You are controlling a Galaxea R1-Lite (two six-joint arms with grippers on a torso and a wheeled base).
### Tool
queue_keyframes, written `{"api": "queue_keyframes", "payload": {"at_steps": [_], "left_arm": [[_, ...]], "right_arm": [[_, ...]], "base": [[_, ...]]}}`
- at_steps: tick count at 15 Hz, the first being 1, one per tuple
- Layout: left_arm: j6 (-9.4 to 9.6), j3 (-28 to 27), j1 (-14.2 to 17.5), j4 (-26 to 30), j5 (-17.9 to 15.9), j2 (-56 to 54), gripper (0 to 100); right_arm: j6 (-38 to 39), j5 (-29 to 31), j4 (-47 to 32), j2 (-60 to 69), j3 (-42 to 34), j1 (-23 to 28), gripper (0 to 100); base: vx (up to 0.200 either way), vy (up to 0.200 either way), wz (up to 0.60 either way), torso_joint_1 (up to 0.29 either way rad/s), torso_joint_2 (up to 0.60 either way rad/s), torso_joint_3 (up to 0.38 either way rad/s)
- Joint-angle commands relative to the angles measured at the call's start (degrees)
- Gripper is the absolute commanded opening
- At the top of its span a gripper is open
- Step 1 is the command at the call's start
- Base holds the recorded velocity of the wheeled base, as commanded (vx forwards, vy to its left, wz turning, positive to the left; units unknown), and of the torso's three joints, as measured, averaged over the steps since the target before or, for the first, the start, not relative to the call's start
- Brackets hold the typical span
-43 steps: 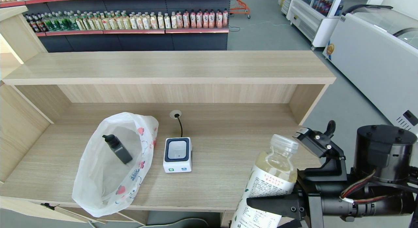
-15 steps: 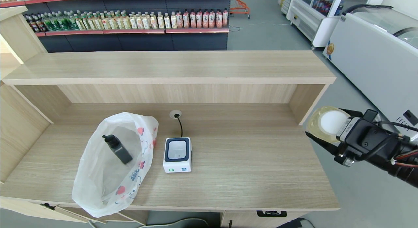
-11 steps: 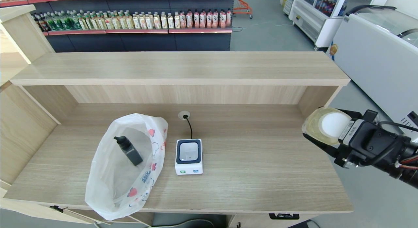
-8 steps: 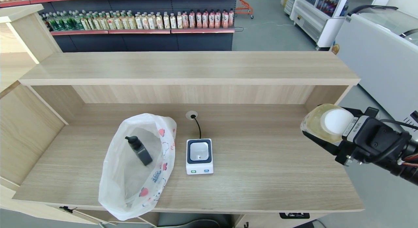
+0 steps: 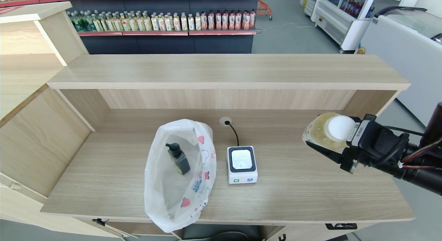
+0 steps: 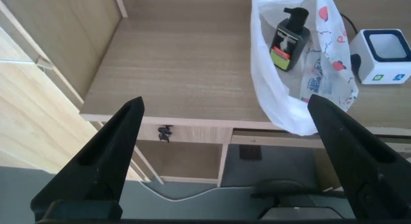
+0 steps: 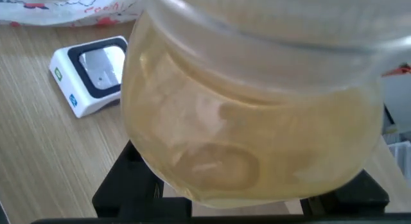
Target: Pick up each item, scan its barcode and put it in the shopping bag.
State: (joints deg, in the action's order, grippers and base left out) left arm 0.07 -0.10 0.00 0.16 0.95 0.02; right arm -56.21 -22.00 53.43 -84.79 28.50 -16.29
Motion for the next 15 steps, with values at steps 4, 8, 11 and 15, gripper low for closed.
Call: {"api": "queue_keyframes", "payload": {"at_steps": [4, 8, 11, 15], "left_arm": [[0.19, 0.01, 0.0, 0.02, 0.02, -0.02, 100], [0.1, 0.01, 0.0, 0.02, 0.02, -0.02, 100], [0.1, 0.01, 0.0, 0.02, 0.02, -0.02, 100], [0.1, 0.01, 0.0, 0.02, 0.02, -0.02, 100]], "right_arm": [[-0.13, -5.51, 6.51, -8.91, 0.06, 2.4, 0], [-0.39, -11.04, 9.76, -14.97, -0.29, 3.45, 0], [-0.39, -13.33, 13.98, -19.54, -0.29, 5.39, 0], [-0.21, -18.69, 18.2, -25.43, -0.11, 5.83, 0]], "base": [[0.0, 0.2, 0.0, 0.004, 0.0, 0.002], [0.0, 0.0, 0.0, 0.0, 0.0, 0.0], [0.0, 0.0, 0.0, 0.0, 0.0, 0.0], [0.0, 0.0, 0.0, 0.0, 0.0, 0.0]]}}
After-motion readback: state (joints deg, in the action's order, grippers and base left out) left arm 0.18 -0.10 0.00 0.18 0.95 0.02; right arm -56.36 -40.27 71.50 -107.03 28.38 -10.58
